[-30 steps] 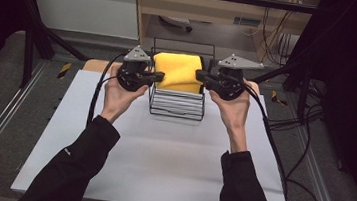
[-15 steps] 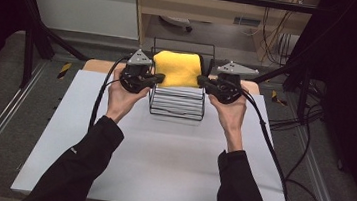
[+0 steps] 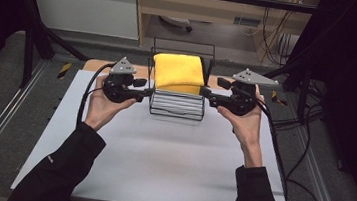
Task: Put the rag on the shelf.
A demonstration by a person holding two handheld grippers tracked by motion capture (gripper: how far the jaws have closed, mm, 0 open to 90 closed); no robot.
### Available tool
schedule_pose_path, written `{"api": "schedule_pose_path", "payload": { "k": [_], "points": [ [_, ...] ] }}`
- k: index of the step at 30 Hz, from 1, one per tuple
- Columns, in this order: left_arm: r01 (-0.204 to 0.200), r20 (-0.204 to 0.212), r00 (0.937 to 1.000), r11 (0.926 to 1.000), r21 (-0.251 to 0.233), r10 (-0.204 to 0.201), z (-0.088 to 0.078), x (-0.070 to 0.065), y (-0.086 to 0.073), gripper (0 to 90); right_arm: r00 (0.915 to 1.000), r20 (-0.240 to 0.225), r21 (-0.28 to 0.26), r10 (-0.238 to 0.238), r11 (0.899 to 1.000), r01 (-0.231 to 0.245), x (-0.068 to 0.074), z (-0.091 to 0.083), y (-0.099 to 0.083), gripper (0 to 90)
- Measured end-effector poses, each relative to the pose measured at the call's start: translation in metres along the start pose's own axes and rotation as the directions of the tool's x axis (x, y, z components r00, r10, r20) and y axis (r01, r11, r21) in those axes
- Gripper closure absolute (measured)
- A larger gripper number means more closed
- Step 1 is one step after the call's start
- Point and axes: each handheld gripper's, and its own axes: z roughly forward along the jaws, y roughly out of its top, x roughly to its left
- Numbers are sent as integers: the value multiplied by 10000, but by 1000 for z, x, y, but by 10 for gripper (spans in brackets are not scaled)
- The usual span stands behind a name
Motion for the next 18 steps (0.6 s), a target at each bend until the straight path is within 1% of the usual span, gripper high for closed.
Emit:
{"api": "schedule_pose_path", "payload": {
  "k": [2, 4, 7, 11, 13, 14, 16, 18],
  "points": [
    [66, 33, 10000, 9999, 89, -66, -4, 1, -10, 436, 9999, 9, 65, 128, 9999, -128, 0, -5, -4, 202],
    [92, 18, 10000, 9998, 196, -93, -9, 3, -20, 368, 9999, 78, 137, 142, 9998, -143, 0, -10, -9, 154],
    [171, 79, 9998, 9990, 403, -174, -14, 4, -36, 282, 9999, 65, 326, 143, 9994, -145, -1, -14, -16, 107],
    [119, 12, 9999, 9988, 474, -120, -21, 2, -57, 173, 9998, 143, 678, 141, 9976, -151, -2, -18, -29, 53],
    [164, -15, 9999, 9988, 454, -164, -24, 1, -68, 130, 9998, 34, 853, 202, 9961, -204, -2, -19, -38, 24],
    [228, -11, 9997, 9988, 424, -228, -25, 0, -74, 112, 9996, 61, 953, 269, 9951, -274, -3, -19, -43, 15],
    [431, -102, 9990, 9979, 488, -427, -26, 1, -85, 92, 9993, -26, 1002, 373, 9943, -369, -5, -20, -53, 10],
    [608, -207, 9980, 9968, 525, -597, -28, 2, -96, 77, 9983, -67, 1061, 580, 9927, -570, -7, -20, -65, 6]
  ]
}}
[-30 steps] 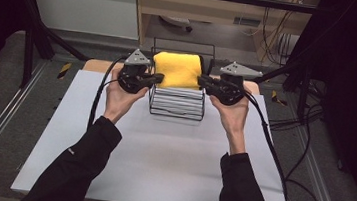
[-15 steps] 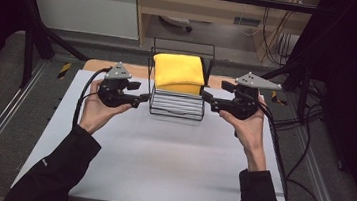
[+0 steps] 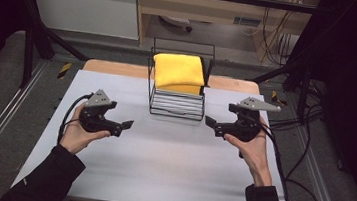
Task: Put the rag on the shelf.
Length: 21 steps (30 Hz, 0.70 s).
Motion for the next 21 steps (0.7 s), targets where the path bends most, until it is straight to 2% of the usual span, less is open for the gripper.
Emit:
{"api": "schedule_pose_path", "payload": {
  "k": [2, 6, 8, 11, 15, 21],
  "points": [
    [186, -31, 9998, 9998, 18, -186, -1, 2, -11, 67, 9999, -121, 108, -34, 9999, 35, -3, 1, -13, 6],
    [394, -37, 9992, 9992, -36, -394, -4, 4, -33, 65, 9990, -415, 490, 186, 9987, -165, -9, 3, -41, 6],
    [334, -39, 9994, 9994, 61, -334, -5, 5, -43, 57, 9986, -510, 698, 168, 9975, -133, -11, 3, -54, 6],
    [238, -98, 9997, 9995, 228, -236, -7, 5, -57, 56, 9957, -907, 960, 187, 9953, -100, -16, 0, -73, 6],
    [404, -165, 9991, 9988, 278, -399, -10, 9, -73, 54, 9950, -945, 1121, 309, 9935, -202, -22, -4, -95, 6],
    [296, -199, 9994, 9990, 334, -290, -18, 12, -91, 54, 9951, -840, 1604, 514, 9863, -374, -32, -12, -124, 6]
  ]
}}
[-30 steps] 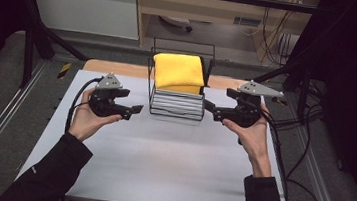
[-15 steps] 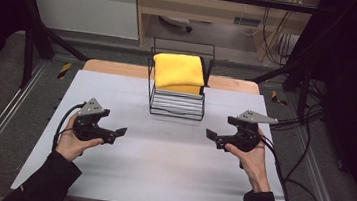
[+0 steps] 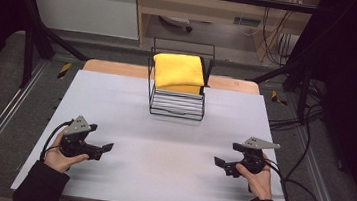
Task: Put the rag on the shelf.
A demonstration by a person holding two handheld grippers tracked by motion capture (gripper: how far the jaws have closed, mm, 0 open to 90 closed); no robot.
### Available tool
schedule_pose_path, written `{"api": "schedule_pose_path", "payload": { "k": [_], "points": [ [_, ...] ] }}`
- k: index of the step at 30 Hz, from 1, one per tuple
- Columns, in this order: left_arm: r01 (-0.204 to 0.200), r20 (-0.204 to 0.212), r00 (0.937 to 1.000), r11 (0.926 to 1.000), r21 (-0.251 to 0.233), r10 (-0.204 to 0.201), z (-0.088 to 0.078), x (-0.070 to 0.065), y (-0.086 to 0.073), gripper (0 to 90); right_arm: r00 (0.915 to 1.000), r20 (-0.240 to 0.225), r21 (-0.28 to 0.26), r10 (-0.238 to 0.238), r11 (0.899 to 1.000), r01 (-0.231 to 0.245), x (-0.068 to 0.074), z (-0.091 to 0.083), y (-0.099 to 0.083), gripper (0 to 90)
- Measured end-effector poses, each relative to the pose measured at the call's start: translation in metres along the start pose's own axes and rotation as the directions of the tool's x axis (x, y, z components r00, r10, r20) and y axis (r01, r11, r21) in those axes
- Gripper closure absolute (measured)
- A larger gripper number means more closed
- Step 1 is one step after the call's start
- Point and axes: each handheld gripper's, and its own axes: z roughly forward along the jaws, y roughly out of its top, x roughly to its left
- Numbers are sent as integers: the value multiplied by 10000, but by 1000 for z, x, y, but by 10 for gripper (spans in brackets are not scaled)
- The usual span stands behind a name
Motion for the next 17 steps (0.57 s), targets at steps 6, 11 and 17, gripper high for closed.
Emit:
{"api": "schedule_pose_path", "payload": {
  "k": [6, 11, 17],
  "points": [
    [36, 40, 10000, 9998, 177, -36, -1, 2, -15, 54, 9998, 125, 38, 125, 9999, -126, -8, -7, -16, 6],
    [176, -39, 9998, 9994, 284, -175, 0, 3, -25, 54, 9997, 138, 186, 209, 9996, -211, -9, -11, -24, 6],
    [156, -39, 9999, 9995, 286, -155, 1, 2, -27, 54, 9996, 110, 225, 244, 9994, -246, -7, -11, -25, 6]
  ]
}}
